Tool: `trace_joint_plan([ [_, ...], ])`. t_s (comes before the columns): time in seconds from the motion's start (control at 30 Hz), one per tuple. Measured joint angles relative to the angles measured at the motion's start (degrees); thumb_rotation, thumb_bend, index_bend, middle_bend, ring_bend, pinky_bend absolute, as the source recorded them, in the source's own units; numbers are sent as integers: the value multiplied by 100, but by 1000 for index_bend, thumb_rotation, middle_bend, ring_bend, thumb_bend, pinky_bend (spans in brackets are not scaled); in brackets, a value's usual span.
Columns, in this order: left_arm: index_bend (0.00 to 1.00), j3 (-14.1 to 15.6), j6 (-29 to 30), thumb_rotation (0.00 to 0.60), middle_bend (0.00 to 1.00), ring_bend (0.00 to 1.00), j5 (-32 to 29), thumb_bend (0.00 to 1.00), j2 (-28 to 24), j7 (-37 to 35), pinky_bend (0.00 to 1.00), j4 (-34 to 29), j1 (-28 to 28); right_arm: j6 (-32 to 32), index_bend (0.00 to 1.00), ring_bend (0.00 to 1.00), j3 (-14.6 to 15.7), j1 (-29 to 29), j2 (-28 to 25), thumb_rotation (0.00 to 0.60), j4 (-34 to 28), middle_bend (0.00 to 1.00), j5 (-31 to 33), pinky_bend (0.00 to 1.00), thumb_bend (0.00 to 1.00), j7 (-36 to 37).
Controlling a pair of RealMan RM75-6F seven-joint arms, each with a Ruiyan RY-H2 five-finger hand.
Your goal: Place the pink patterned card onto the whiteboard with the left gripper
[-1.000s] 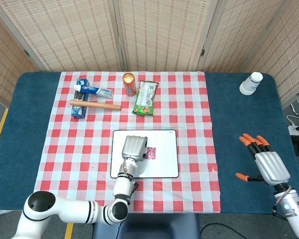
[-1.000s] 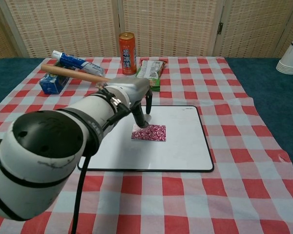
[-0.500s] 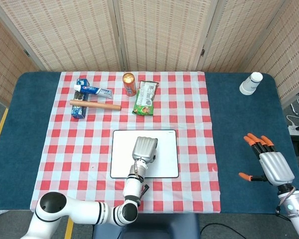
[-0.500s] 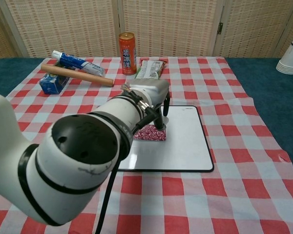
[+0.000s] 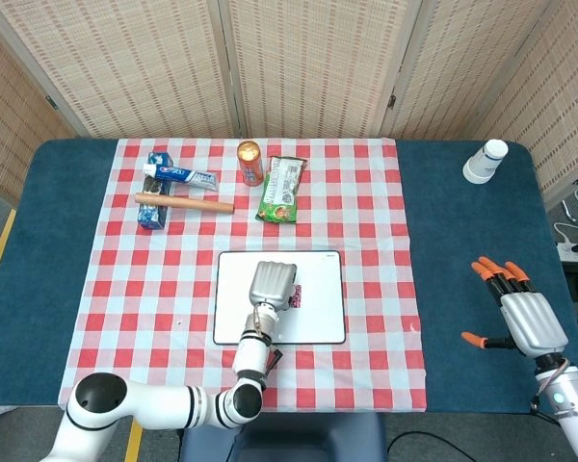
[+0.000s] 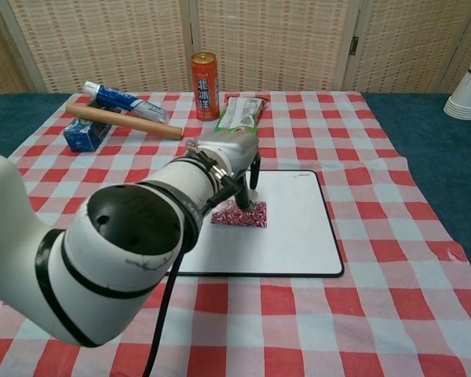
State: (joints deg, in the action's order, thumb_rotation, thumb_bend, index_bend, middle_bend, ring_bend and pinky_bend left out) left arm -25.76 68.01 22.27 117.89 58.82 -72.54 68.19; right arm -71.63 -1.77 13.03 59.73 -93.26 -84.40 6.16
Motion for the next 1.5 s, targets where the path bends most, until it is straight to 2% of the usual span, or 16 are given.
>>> trace_joint_plan([
  [0.23,317,28,-197,600,939,1000,-186,262,-161,151,1000,-133,-38,16,0,0,-21,4,0,456,-2,0,43,0,0,-3],
  [0.43,213,28,-273,600,928,1000,-331,249,-292,168,1000,-251,-63,-5,0,0,-17,-4,-8,456,-11,0,15,0,0,8],
  [0.73,237,37,134,600,906,1000,-97,239,-678,125,1000,-747,-168,-25,0,0,-15,-12,-17,457,-11,0,-6,0,0,20],
  [0.9,297,114,530,600,828,975,375,239,-1390,-139,974,-1522,-567,-46,0,0,10,-15,-6,456,-43,0,-77,0,0,-39],
  [1.0,336,272,728,600,750,893,889,239,-2022,-572,928,-2013,-1022,-81,0,0,17,-18,26,457,-64,0,-117,0,0,-84],
  [1.1,363,505,897,600,639,742,1489,240,-2639,-1257,863,-2376,-1552,-157,0,0,5,-26,93,457,-70,0,-151,0,0,-126],
  [1.23,359,874,1165,600,486,563,2404,239,-3110,-2403,760,-2640,-2260,-241,0,0,9,-40,191,455,-84,0,-230,0,20,-270],
  [1.3,330,1081,1349,600,405,465,2928,239,-3295,-3081,665,-2708,-2648,-269,0,0,15,-43,243,456,-94,0,-262,0,48,-374],
  [1.4,233,1451,1634,600,266,296,3731,238,-3569,-3967,481,-2767,-3240,-264,0,0,29,-43,313,456,-108,0,-266,0,91,-558],
  [1.5,177,1836,1933,600,193,191,4458,244,-3792,-4670,359,-2766,-3802,-233,0,0,45,-44,388,456,-119,0,-226,0,137,-742],
])
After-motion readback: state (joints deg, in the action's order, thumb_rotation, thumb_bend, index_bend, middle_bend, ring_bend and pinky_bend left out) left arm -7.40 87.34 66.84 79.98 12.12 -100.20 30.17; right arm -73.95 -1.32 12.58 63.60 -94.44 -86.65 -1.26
